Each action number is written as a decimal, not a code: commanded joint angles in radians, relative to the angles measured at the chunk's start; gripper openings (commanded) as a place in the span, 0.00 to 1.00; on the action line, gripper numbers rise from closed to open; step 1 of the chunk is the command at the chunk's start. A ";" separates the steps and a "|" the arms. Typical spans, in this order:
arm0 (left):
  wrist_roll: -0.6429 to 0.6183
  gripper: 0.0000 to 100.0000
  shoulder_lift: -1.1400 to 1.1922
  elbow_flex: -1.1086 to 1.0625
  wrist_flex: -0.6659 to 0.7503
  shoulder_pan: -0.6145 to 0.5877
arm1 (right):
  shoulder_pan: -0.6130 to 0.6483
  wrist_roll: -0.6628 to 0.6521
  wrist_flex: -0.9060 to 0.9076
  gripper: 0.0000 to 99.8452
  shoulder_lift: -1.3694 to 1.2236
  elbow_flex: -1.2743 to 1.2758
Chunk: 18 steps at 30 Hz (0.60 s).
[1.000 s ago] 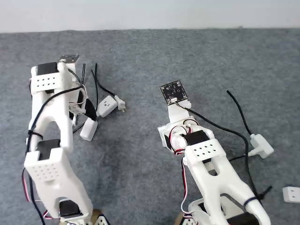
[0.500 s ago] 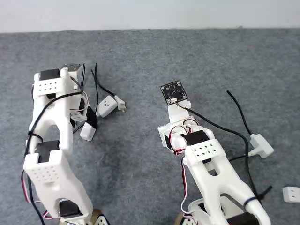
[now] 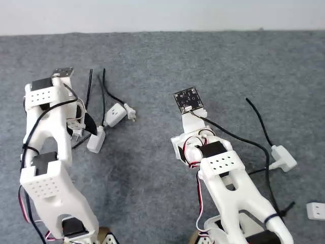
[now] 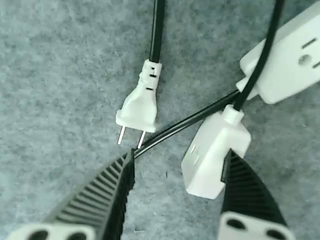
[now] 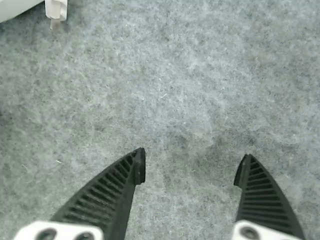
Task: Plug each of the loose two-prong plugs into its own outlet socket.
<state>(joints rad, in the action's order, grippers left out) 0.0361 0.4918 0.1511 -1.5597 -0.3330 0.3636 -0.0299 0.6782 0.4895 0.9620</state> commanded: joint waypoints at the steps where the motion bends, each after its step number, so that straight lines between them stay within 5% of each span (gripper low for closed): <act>1: 0.023 0.27 0.043 0.050 0.012 -0.015 | -0.015 0.008 0.010 0.29 0.012 -0.026; 18: 0.075 0.27 0.055 0.202 -0.078 -0.121 | -0.015 0.008 0.010 0.29 0.012 -0.026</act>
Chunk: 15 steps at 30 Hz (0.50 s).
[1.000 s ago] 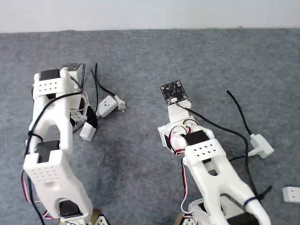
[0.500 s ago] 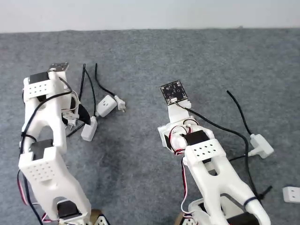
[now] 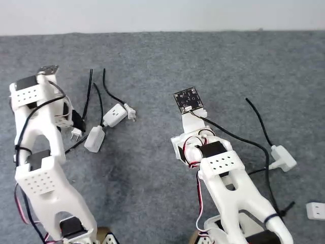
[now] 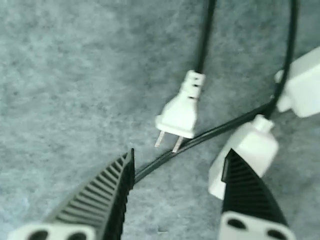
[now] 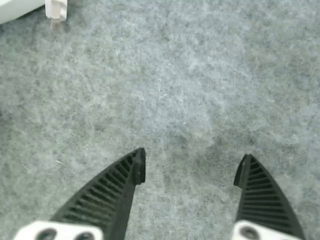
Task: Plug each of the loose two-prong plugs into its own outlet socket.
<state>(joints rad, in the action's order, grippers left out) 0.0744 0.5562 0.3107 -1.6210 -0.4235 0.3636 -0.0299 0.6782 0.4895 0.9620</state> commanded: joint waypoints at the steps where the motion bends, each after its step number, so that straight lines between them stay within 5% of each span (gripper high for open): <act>1: 0.041 0.27 -0.009 0.044 -0.017 -0.044 | -0.015 0.008 0.010 0.29 0.012 -0.026; 15: -0.005 0.27 -0.020 0.082 -0.135 0.083 | -0.015 0.008 0.010 0.29 0.012 -0.026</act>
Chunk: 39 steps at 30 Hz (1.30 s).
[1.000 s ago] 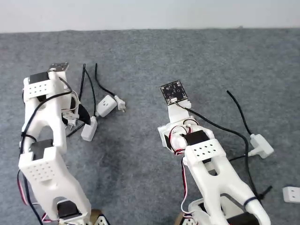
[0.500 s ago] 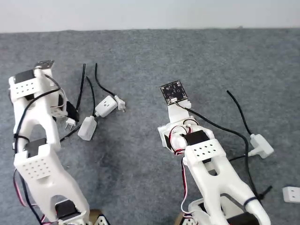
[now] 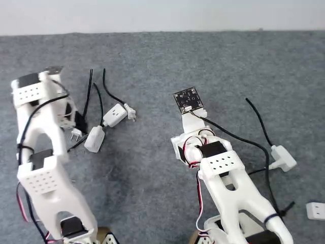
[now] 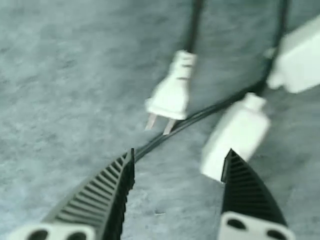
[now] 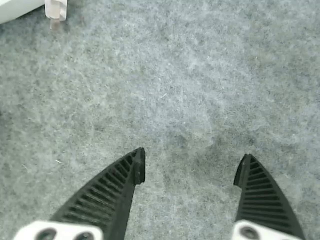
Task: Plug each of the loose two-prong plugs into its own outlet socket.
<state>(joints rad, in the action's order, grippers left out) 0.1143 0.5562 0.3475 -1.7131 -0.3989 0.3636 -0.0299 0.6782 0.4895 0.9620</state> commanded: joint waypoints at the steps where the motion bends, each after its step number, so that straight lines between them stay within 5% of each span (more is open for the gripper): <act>1: -0.049 0.27 -0.020 0.045 -0.043 0.074 | -0.015 0.008 0.010 0.29 0.012 -0.026; 16: -0.075 0.27 0.075 0.028 -0.006 0.097 | -0.015 0.008 0.010 0.29 0.012 -0.026; 30: 0.011 0.27 0.080 0.035 0.048 -0.064 | -0.013 0.008 0.010 0.29 0.013 -0.026; 39: 0.009 0.27 0.075 0.038 0.020 -0.011 | -0.013 0.008 0.010 0.29 0.013 -0.026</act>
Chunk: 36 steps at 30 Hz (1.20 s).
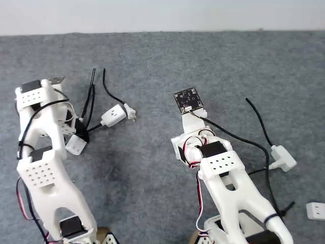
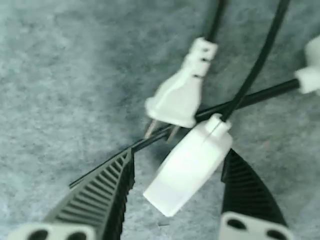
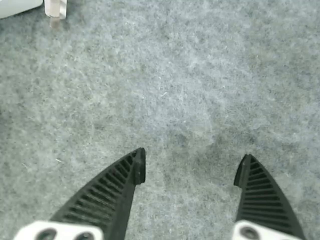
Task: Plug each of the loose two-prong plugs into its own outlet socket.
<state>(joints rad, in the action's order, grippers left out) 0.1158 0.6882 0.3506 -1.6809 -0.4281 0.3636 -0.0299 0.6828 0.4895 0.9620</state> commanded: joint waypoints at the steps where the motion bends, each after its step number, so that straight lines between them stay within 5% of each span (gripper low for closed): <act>1: 0.008 0.27 -0.057 0.044 -0.009 0.017 | -0.013 0.008 0.005 0.29 0.013 -0.026; 20: 0.060 0.27 -0.052 0.185 -0.012 -0.187 | -0.013 0.008 0.005 0.29 0.013 -0.026; 36: 0.055 0.27 0.006 0.303 0.029 -0.044 | -0.013 0.008 0.005 0.29 0.012 -0.026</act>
<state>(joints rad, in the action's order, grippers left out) 0.1619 0.6882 0.5961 -1.6824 -0.5201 0.3636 -0.0299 0.6828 0.4895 0.9620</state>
